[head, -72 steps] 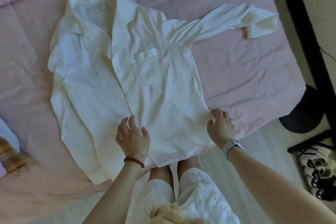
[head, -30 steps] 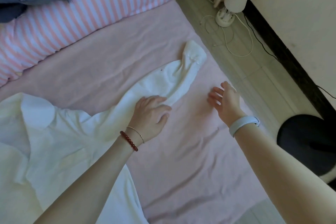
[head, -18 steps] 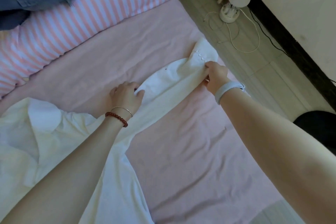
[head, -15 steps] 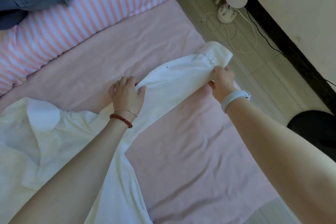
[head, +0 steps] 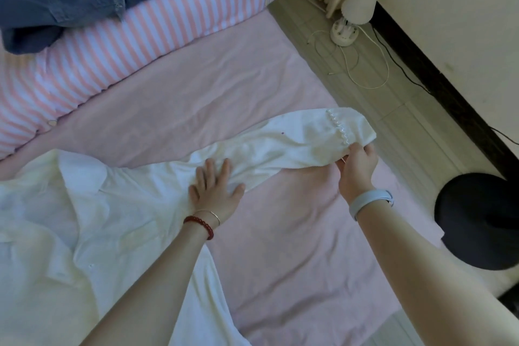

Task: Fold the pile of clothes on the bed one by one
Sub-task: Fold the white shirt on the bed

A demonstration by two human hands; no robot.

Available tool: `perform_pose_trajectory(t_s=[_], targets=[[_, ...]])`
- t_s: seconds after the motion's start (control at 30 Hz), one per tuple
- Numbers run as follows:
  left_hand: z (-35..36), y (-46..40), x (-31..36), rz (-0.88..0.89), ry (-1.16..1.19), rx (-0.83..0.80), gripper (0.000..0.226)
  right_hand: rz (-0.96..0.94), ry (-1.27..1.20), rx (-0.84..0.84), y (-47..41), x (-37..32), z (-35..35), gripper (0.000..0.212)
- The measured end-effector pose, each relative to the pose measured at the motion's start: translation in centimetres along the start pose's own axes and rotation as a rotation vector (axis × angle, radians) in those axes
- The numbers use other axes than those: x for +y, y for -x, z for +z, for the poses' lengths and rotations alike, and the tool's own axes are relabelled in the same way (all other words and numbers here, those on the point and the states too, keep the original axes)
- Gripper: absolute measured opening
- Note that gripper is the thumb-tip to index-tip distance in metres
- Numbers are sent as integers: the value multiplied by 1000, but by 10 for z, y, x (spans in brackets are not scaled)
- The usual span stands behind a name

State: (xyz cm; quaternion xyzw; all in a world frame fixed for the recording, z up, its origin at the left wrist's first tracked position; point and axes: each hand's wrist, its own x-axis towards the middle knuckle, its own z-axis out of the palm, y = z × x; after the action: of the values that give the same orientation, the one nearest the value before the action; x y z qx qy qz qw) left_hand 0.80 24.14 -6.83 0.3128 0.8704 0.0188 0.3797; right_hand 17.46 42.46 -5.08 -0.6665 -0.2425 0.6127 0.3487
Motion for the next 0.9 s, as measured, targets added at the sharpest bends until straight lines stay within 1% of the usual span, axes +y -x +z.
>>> perform_pose_trajectory(t_s=[0.07,0.13,0.17,0.23,0.27,0.33,0.4,0.5,0.57,0.67,0.7,0.73,0.77,0.83,0.9], targets=[[-19,1,-4,70,160,19,60,-197,173,-70,23,-3,11,22],[-38,14,-9,101,396,99,54,-369,293,-153,54,-5,26,20],[-48,24,-14,95,491,154,48,-433,332,-201,72,-5,35,22],[-66,48,-32,51,636,272,41,-538,379,-317,114,-2,54,29],[-73,62,-45,15,707,324,38,-594,409,-384,135,3,63,29],[-82,91,-82,-59,837,409,34,-716,486,-527,181,21,81,19],[-84,121,-128,-150,957,483,31,-810,537,-675,227,47,98,26],[-78,160,-208,-356,1228,556,27,-862,691,-938,300,94,120,41],[-75,184,-259,-480,1410,549,30,-865,809,-1142,342,138,130,43],[-65,211,-323,-591,1534,511,36,-802,1032,-1482,387,211,133,48],[-60,216,-341,-619,1534,494,37,-768,1137,-1552,397,232,130,51],[-54,218,-356,-644,1522,475,38,-744,1228,-1577,403,251,125,52],[-49,219,-369,-663,1500,459,38,-728,1286,-1559,409,265,119,52],[-39,215,-390,-653,1459,423,36,-725,1349,-1445,413,283,108,51],[-32,205,-402,-614,1413,383,39,-741,1414,-1306,412,293,100,51]])
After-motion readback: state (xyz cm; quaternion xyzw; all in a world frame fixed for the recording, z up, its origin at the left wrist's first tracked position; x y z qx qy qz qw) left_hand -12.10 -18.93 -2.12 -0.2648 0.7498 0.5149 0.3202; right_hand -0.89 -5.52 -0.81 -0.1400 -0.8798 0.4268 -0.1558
